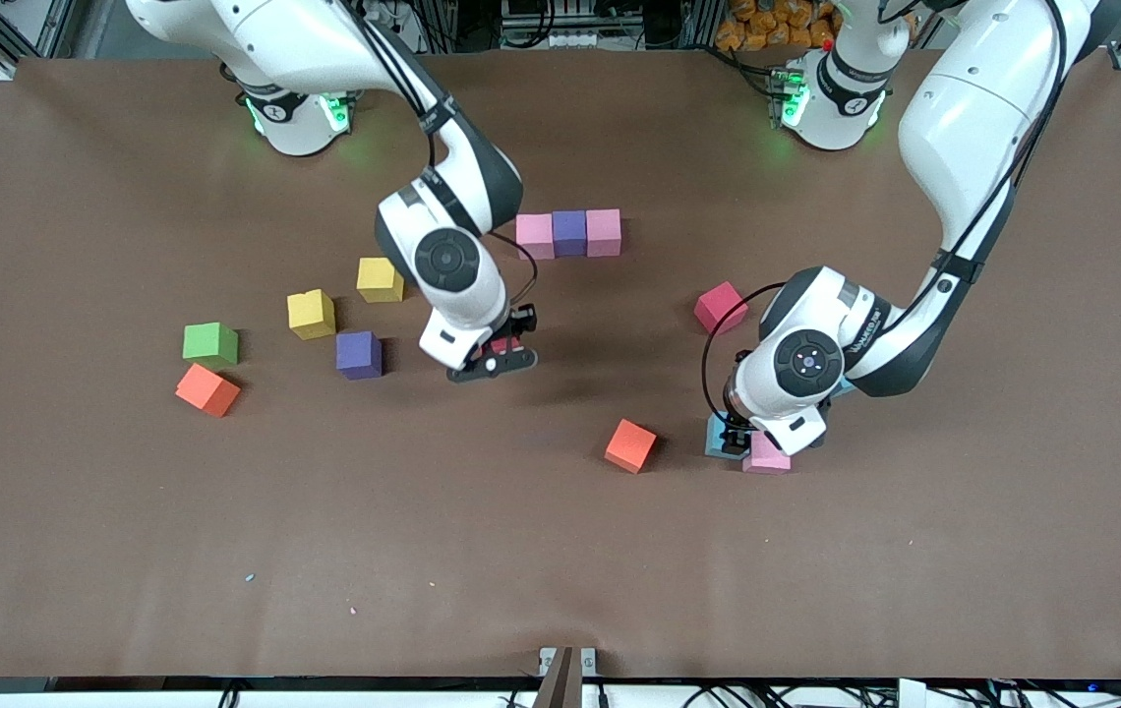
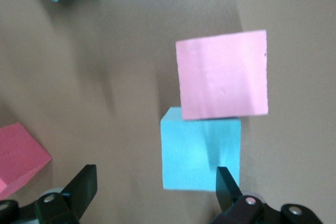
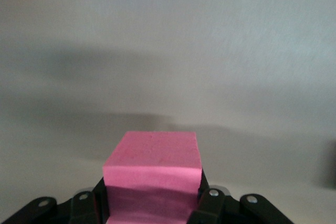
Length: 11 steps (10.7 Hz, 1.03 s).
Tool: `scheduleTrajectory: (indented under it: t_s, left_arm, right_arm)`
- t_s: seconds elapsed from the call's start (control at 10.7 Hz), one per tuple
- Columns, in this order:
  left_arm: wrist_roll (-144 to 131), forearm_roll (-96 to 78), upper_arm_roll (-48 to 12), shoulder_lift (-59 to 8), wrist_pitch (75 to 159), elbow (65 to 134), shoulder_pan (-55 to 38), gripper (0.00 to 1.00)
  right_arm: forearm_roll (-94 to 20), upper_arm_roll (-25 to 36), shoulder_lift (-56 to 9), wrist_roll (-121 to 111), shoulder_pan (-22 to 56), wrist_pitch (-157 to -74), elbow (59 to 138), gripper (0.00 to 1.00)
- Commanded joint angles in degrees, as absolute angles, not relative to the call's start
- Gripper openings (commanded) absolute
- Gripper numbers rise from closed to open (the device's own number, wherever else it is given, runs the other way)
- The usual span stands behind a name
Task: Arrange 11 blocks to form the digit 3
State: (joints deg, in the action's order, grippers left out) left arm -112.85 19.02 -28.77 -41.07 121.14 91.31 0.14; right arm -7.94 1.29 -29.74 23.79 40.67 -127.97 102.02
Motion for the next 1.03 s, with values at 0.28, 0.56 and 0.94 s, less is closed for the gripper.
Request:
scheduleTrajectory:
  t_s: [0.28,0.56,0.94]
  left_arm:
    - [-112.1,19.9,-26.6,-41.7,120.4,90.3,-0.1,1.00]
    - [-112.1,19.9,-26.6,-43.1,122.2,89.5,-0.1,1.00]
    - [-112.1,20.1,-26.6,-43.2,123.3,89.0,-0.5,1.00]
  right_arm:
    - [-8.3,0.9,-24.4,35.7,47.3,-138.2,115.5,0.00]
    - [-14.7,0.9,-24.5,37.1,49.8,-140.9,116.5,0.00]
    - [-14.7,1.0,-24.7,39.4,51.7,-141.3,118.5,0.00]
